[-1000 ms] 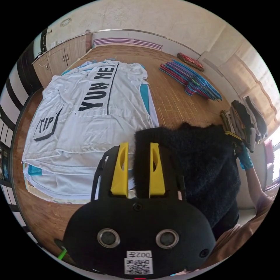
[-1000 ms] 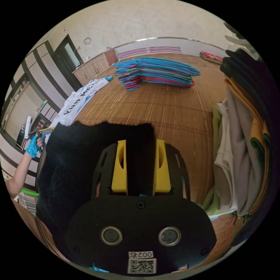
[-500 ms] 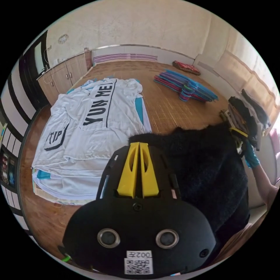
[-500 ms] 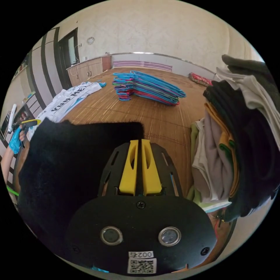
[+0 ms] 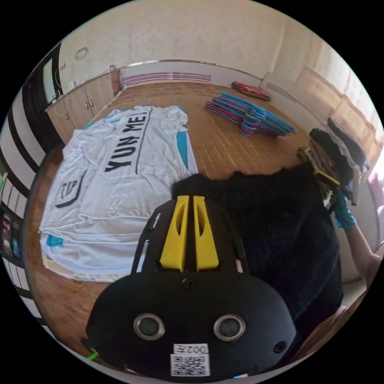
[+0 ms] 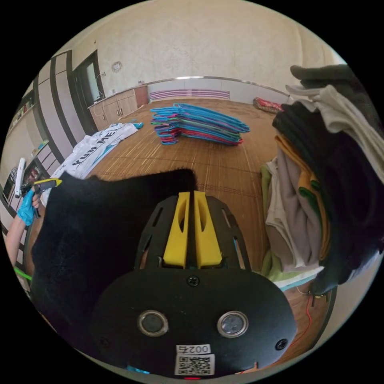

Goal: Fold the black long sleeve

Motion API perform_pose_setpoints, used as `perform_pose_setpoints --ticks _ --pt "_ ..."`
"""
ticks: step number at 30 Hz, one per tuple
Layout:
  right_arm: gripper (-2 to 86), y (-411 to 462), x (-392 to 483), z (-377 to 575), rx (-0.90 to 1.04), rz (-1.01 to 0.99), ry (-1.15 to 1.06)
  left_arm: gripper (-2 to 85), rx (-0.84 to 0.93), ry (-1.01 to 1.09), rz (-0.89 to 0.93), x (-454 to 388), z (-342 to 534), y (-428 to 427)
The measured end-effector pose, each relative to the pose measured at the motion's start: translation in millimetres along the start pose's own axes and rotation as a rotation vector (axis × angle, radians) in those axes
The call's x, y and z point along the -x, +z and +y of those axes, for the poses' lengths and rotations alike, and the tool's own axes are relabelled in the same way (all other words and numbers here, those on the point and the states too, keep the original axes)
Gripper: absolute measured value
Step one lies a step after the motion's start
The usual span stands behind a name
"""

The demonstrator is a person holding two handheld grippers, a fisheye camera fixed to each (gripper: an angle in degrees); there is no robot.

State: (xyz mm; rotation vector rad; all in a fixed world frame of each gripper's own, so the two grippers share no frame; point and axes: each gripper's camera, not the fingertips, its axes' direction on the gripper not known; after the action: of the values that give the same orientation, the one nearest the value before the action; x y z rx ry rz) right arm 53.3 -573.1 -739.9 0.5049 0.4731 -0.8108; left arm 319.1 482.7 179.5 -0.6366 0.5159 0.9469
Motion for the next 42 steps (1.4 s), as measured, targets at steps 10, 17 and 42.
perform_pose_setpoints --ticks 10,17,42 --pt "-0.8 24 34 12 0.141 0.09 -0.052 -0.2 0.098 0.031 -0.227 -41 4 -8" --pt "-0.4 -14 44 36 0.124 0.076 -0.127 2.3 0.097 0.066 -0.2 -55 17 -57" --pt "13.9 -184 292 229 -0.003 -0.561 -0.788 4.1 0.025 0.326 -0.051 -240 120 -211"
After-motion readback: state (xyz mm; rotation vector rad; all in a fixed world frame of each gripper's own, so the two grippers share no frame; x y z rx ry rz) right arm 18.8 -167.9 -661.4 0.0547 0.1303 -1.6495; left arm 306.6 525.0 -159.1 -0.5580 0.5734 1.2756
